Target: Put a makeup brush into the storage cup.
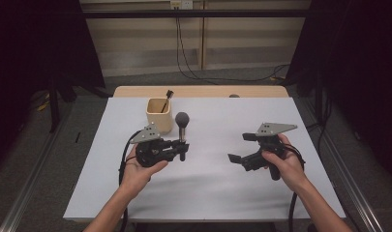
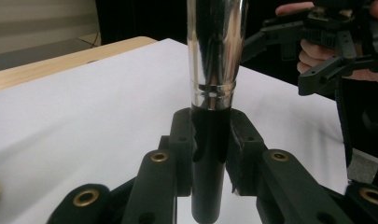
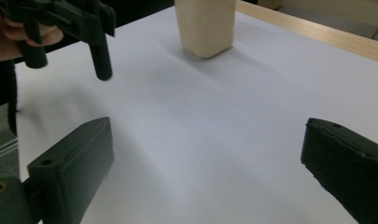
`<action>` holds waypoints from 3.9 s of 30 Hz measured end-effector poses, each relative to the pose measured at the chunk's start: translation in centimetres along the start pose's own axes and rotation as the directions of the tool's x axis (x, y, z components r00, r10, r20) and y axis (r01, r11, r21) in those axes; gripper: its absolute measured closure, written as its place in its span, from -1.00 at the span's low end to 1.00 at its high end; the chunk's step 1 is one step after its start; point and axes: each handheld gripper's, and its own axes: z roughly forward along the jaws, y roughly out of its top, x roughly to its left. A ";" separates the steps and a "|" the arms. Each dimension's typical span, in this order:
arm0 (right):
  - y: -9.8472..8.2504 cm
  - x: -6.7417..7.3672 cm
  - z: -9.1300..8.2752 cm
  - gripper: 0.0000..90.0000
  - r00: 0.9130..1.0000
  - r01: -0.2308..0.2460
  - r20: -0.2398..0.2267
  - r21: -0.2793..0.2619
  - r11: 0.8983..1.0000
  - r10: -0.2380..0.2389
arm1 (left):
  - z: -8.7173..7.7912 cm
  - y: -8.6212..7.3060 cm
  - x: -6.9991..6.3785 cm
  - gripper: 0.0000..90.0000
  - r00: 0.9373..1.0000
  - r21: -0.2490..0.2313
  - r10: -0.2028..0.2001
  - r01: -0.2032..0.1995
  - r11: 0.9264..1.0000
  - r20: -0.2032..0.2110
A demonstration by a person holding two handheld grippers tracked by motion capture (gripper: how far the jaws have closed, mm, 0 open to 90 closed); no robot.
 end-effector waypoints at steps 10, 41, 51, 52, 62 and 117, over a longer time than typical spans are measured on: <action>-2.4 -0.5 -1.7 -0.96 0.993 -0.050 0.100 -0.075 0.996 0.057 | -1.9 0.5 1.0 0.66 0.999 -0.017 0.005 -0.006 1.000 -0.038; -8.9 -0.3 -5.1 -1.00 0.961 -0.027 0.259 -0.267 0.963 0.098 | -6.8 3.0 3.8 0.66 0.988 -0.091 -0.015 0.001 0.996 -0.155; -9.7 -0.6 -5.8 -1.00 0.964 -0.055 0.233 -0.288 0.956 0.126 | -7.0 4.5 4.9 0.66 0.980 -0.110 -0.022 0.001 0.994 -0.195; -9.7 -0.6 -5.9 -1.00 0.969 -0.042 0.223 -0.295 0.955 0.112 | -7.0 4.6 4.9 0.66 0.980 -0.111 -0.023 0.001 0.994 -0.197; -10.0 -0.5 -5.9 -1.00 0.960 -0.011 0.263 -0.308 0.951 0.096 | -6.0 6.3 6.6 0.66 0.973 -0.122 -0.031 0.003 0.993 -0.230; -10.3 -0.4 -6.0 -1.00 0.961 -0.036 0.255 -0.284 0.958 0.111 | 1.1 4.9 14.0 0.66 0.924 -0.096 -0.071 0.038 0.995 -0.377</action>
